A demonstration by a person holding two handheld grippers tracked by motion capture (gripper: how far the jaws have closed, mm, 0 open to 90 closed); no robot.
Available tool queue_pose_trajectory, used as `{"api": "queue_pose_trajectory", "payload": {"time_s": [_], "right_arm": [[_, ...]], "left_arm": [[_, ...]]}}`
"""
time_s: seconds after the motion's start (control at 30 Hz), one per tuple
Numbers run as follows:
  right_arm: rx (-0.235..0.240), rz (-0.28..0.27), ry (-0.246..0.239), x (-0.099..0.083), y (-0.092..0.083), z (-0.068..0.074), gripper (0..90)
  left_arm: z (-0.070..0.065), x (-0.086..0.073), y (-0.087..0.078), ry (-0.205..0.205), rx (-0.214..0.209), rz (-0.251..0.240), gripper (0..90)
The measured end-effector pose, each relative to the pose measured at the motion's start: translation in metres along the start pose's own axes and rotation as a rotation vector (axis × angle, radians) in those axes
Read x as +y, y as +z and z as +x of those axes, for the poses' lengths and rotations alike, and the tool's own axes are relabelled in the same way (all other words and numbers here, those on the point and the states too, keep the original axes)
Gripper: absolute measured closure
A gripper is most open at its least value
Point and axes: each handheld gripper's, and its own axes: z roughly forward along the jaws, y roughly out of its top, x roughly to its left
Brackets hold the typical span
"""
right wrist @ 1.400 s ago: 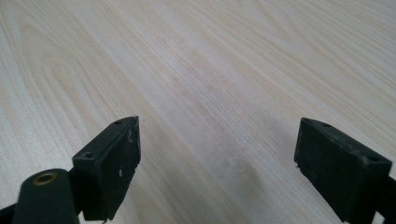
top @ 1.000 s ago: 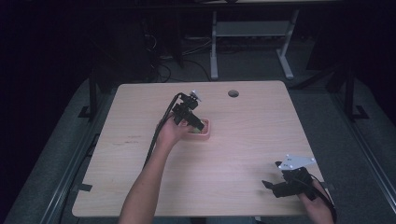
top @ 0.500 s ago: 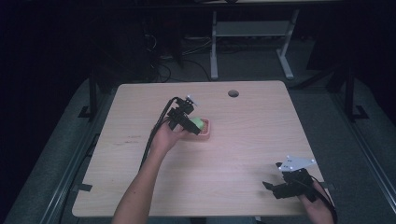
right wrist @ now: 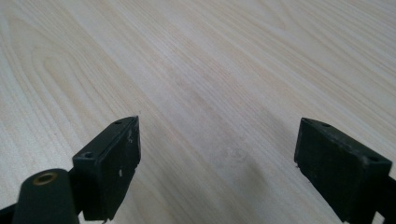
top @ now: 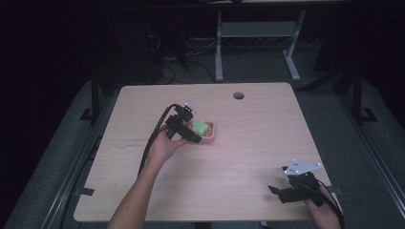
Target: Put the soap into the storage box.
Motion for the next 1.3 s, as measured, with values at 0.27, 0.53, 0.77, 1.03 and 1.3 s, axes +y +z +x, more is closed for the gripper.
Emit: {"api": "queue_pose_trajectory", "payload": {"time_s": [0.27,0.53,0.77,1.03,1.3], "right_arm": [[-0.006,0.003,0.006,0.0,0.0,-0.001,14.0],[-0.011,0.0,0.009,0.0,0.0,-0.001,14.0],[-0.013,0.005,0.01,0.0,0.001,0.0,14.0],[-0.019,0.003,0.008,0.0,0.001,-0.001,14.0],[-0.022,0.003,0.007,0.0,0.002,0.0,14.0]], "left_arm": [[-0.004,-0.014,-0.005,0.013,-0.01,-0.017,20.6],[-0.004,-0.029,-0.012,0.012,-0.007,-0.037,20.6],[-0.001,-0.048,-0.013,0.002,-0.016,-0.037,20.6],[-0.005,-0.058,-0.016,0.005,-0.016,-0.053,20.6],[-0.01,-0.069,-0.022,0.008,-0.006,-0.06,20.6]]}}
